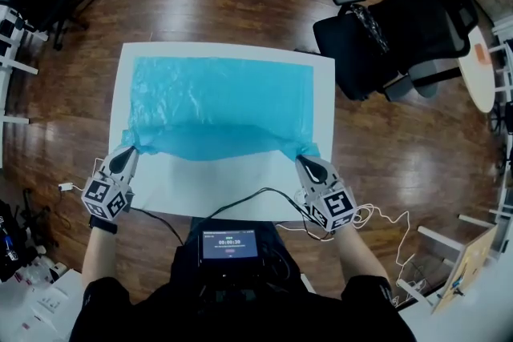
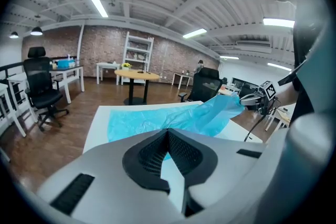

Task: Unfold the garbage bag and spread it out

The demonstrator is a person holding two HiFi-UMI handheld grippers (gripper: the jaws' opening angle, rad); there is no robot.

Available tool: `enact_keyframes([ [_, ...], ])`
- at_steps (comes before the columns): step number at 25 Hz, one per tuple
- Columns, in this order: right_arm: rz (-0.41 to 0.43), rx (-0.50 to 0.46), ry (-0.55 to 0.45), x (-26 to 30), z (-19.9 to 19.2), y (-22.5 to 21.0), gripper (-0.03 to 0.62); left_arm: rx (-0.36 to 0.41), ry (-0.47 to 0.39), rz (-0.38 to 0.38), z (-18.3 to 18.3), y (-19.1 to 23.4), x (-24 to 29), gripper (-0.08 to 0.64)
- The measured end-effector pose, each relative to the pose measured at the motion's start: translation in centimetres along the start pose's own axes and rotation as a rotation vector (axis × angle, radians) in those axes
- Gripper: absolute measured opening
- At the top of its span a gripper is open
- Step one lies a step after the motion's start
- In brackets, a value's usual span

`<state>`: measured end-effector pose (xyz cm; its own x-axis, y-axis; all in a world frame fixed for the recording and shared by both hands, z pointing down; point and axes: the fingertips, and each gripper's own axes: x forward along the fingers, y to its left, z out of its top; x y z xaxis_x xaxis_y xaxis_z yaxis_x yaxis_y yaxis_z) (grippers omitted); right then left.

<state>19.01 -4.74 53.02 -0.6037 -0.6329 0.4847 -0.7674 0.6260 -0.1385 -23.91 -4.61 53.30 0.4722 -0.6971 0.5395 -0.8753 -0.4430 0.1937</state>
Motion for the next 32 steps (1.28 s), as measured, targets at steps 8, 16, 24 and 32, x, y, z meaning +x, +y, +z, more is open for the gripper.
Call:
enact_keyframes([
  [8, 0.052, 0.065, 0.091, -1.6, -5.3, 2.8, 0.028, -0.037, 0.073, 0.017, -5.1, -1.3, -1.4, 0.005],
  [16, 0.102, 0.11, 0.181, -2.2, -9.9, 4.8, 0.028, -0.084, 0.15, 0.035, -10.4, -2.7, -2.6, 0.005],
  [24, 0.154, 0.129, 0.235, -2.5, -12.4, 7.2, 0.028, -0.107, 0.21, 0.07, -14.1, -3.2, -3.6, 0.005],
  [32, 0.109, 0.221, 0.318, -2.5, -17.5, 7.8, 0.029, -0.141, 0.274, 0.066, -17.1, -3.5, -4.0, 0.008],
])
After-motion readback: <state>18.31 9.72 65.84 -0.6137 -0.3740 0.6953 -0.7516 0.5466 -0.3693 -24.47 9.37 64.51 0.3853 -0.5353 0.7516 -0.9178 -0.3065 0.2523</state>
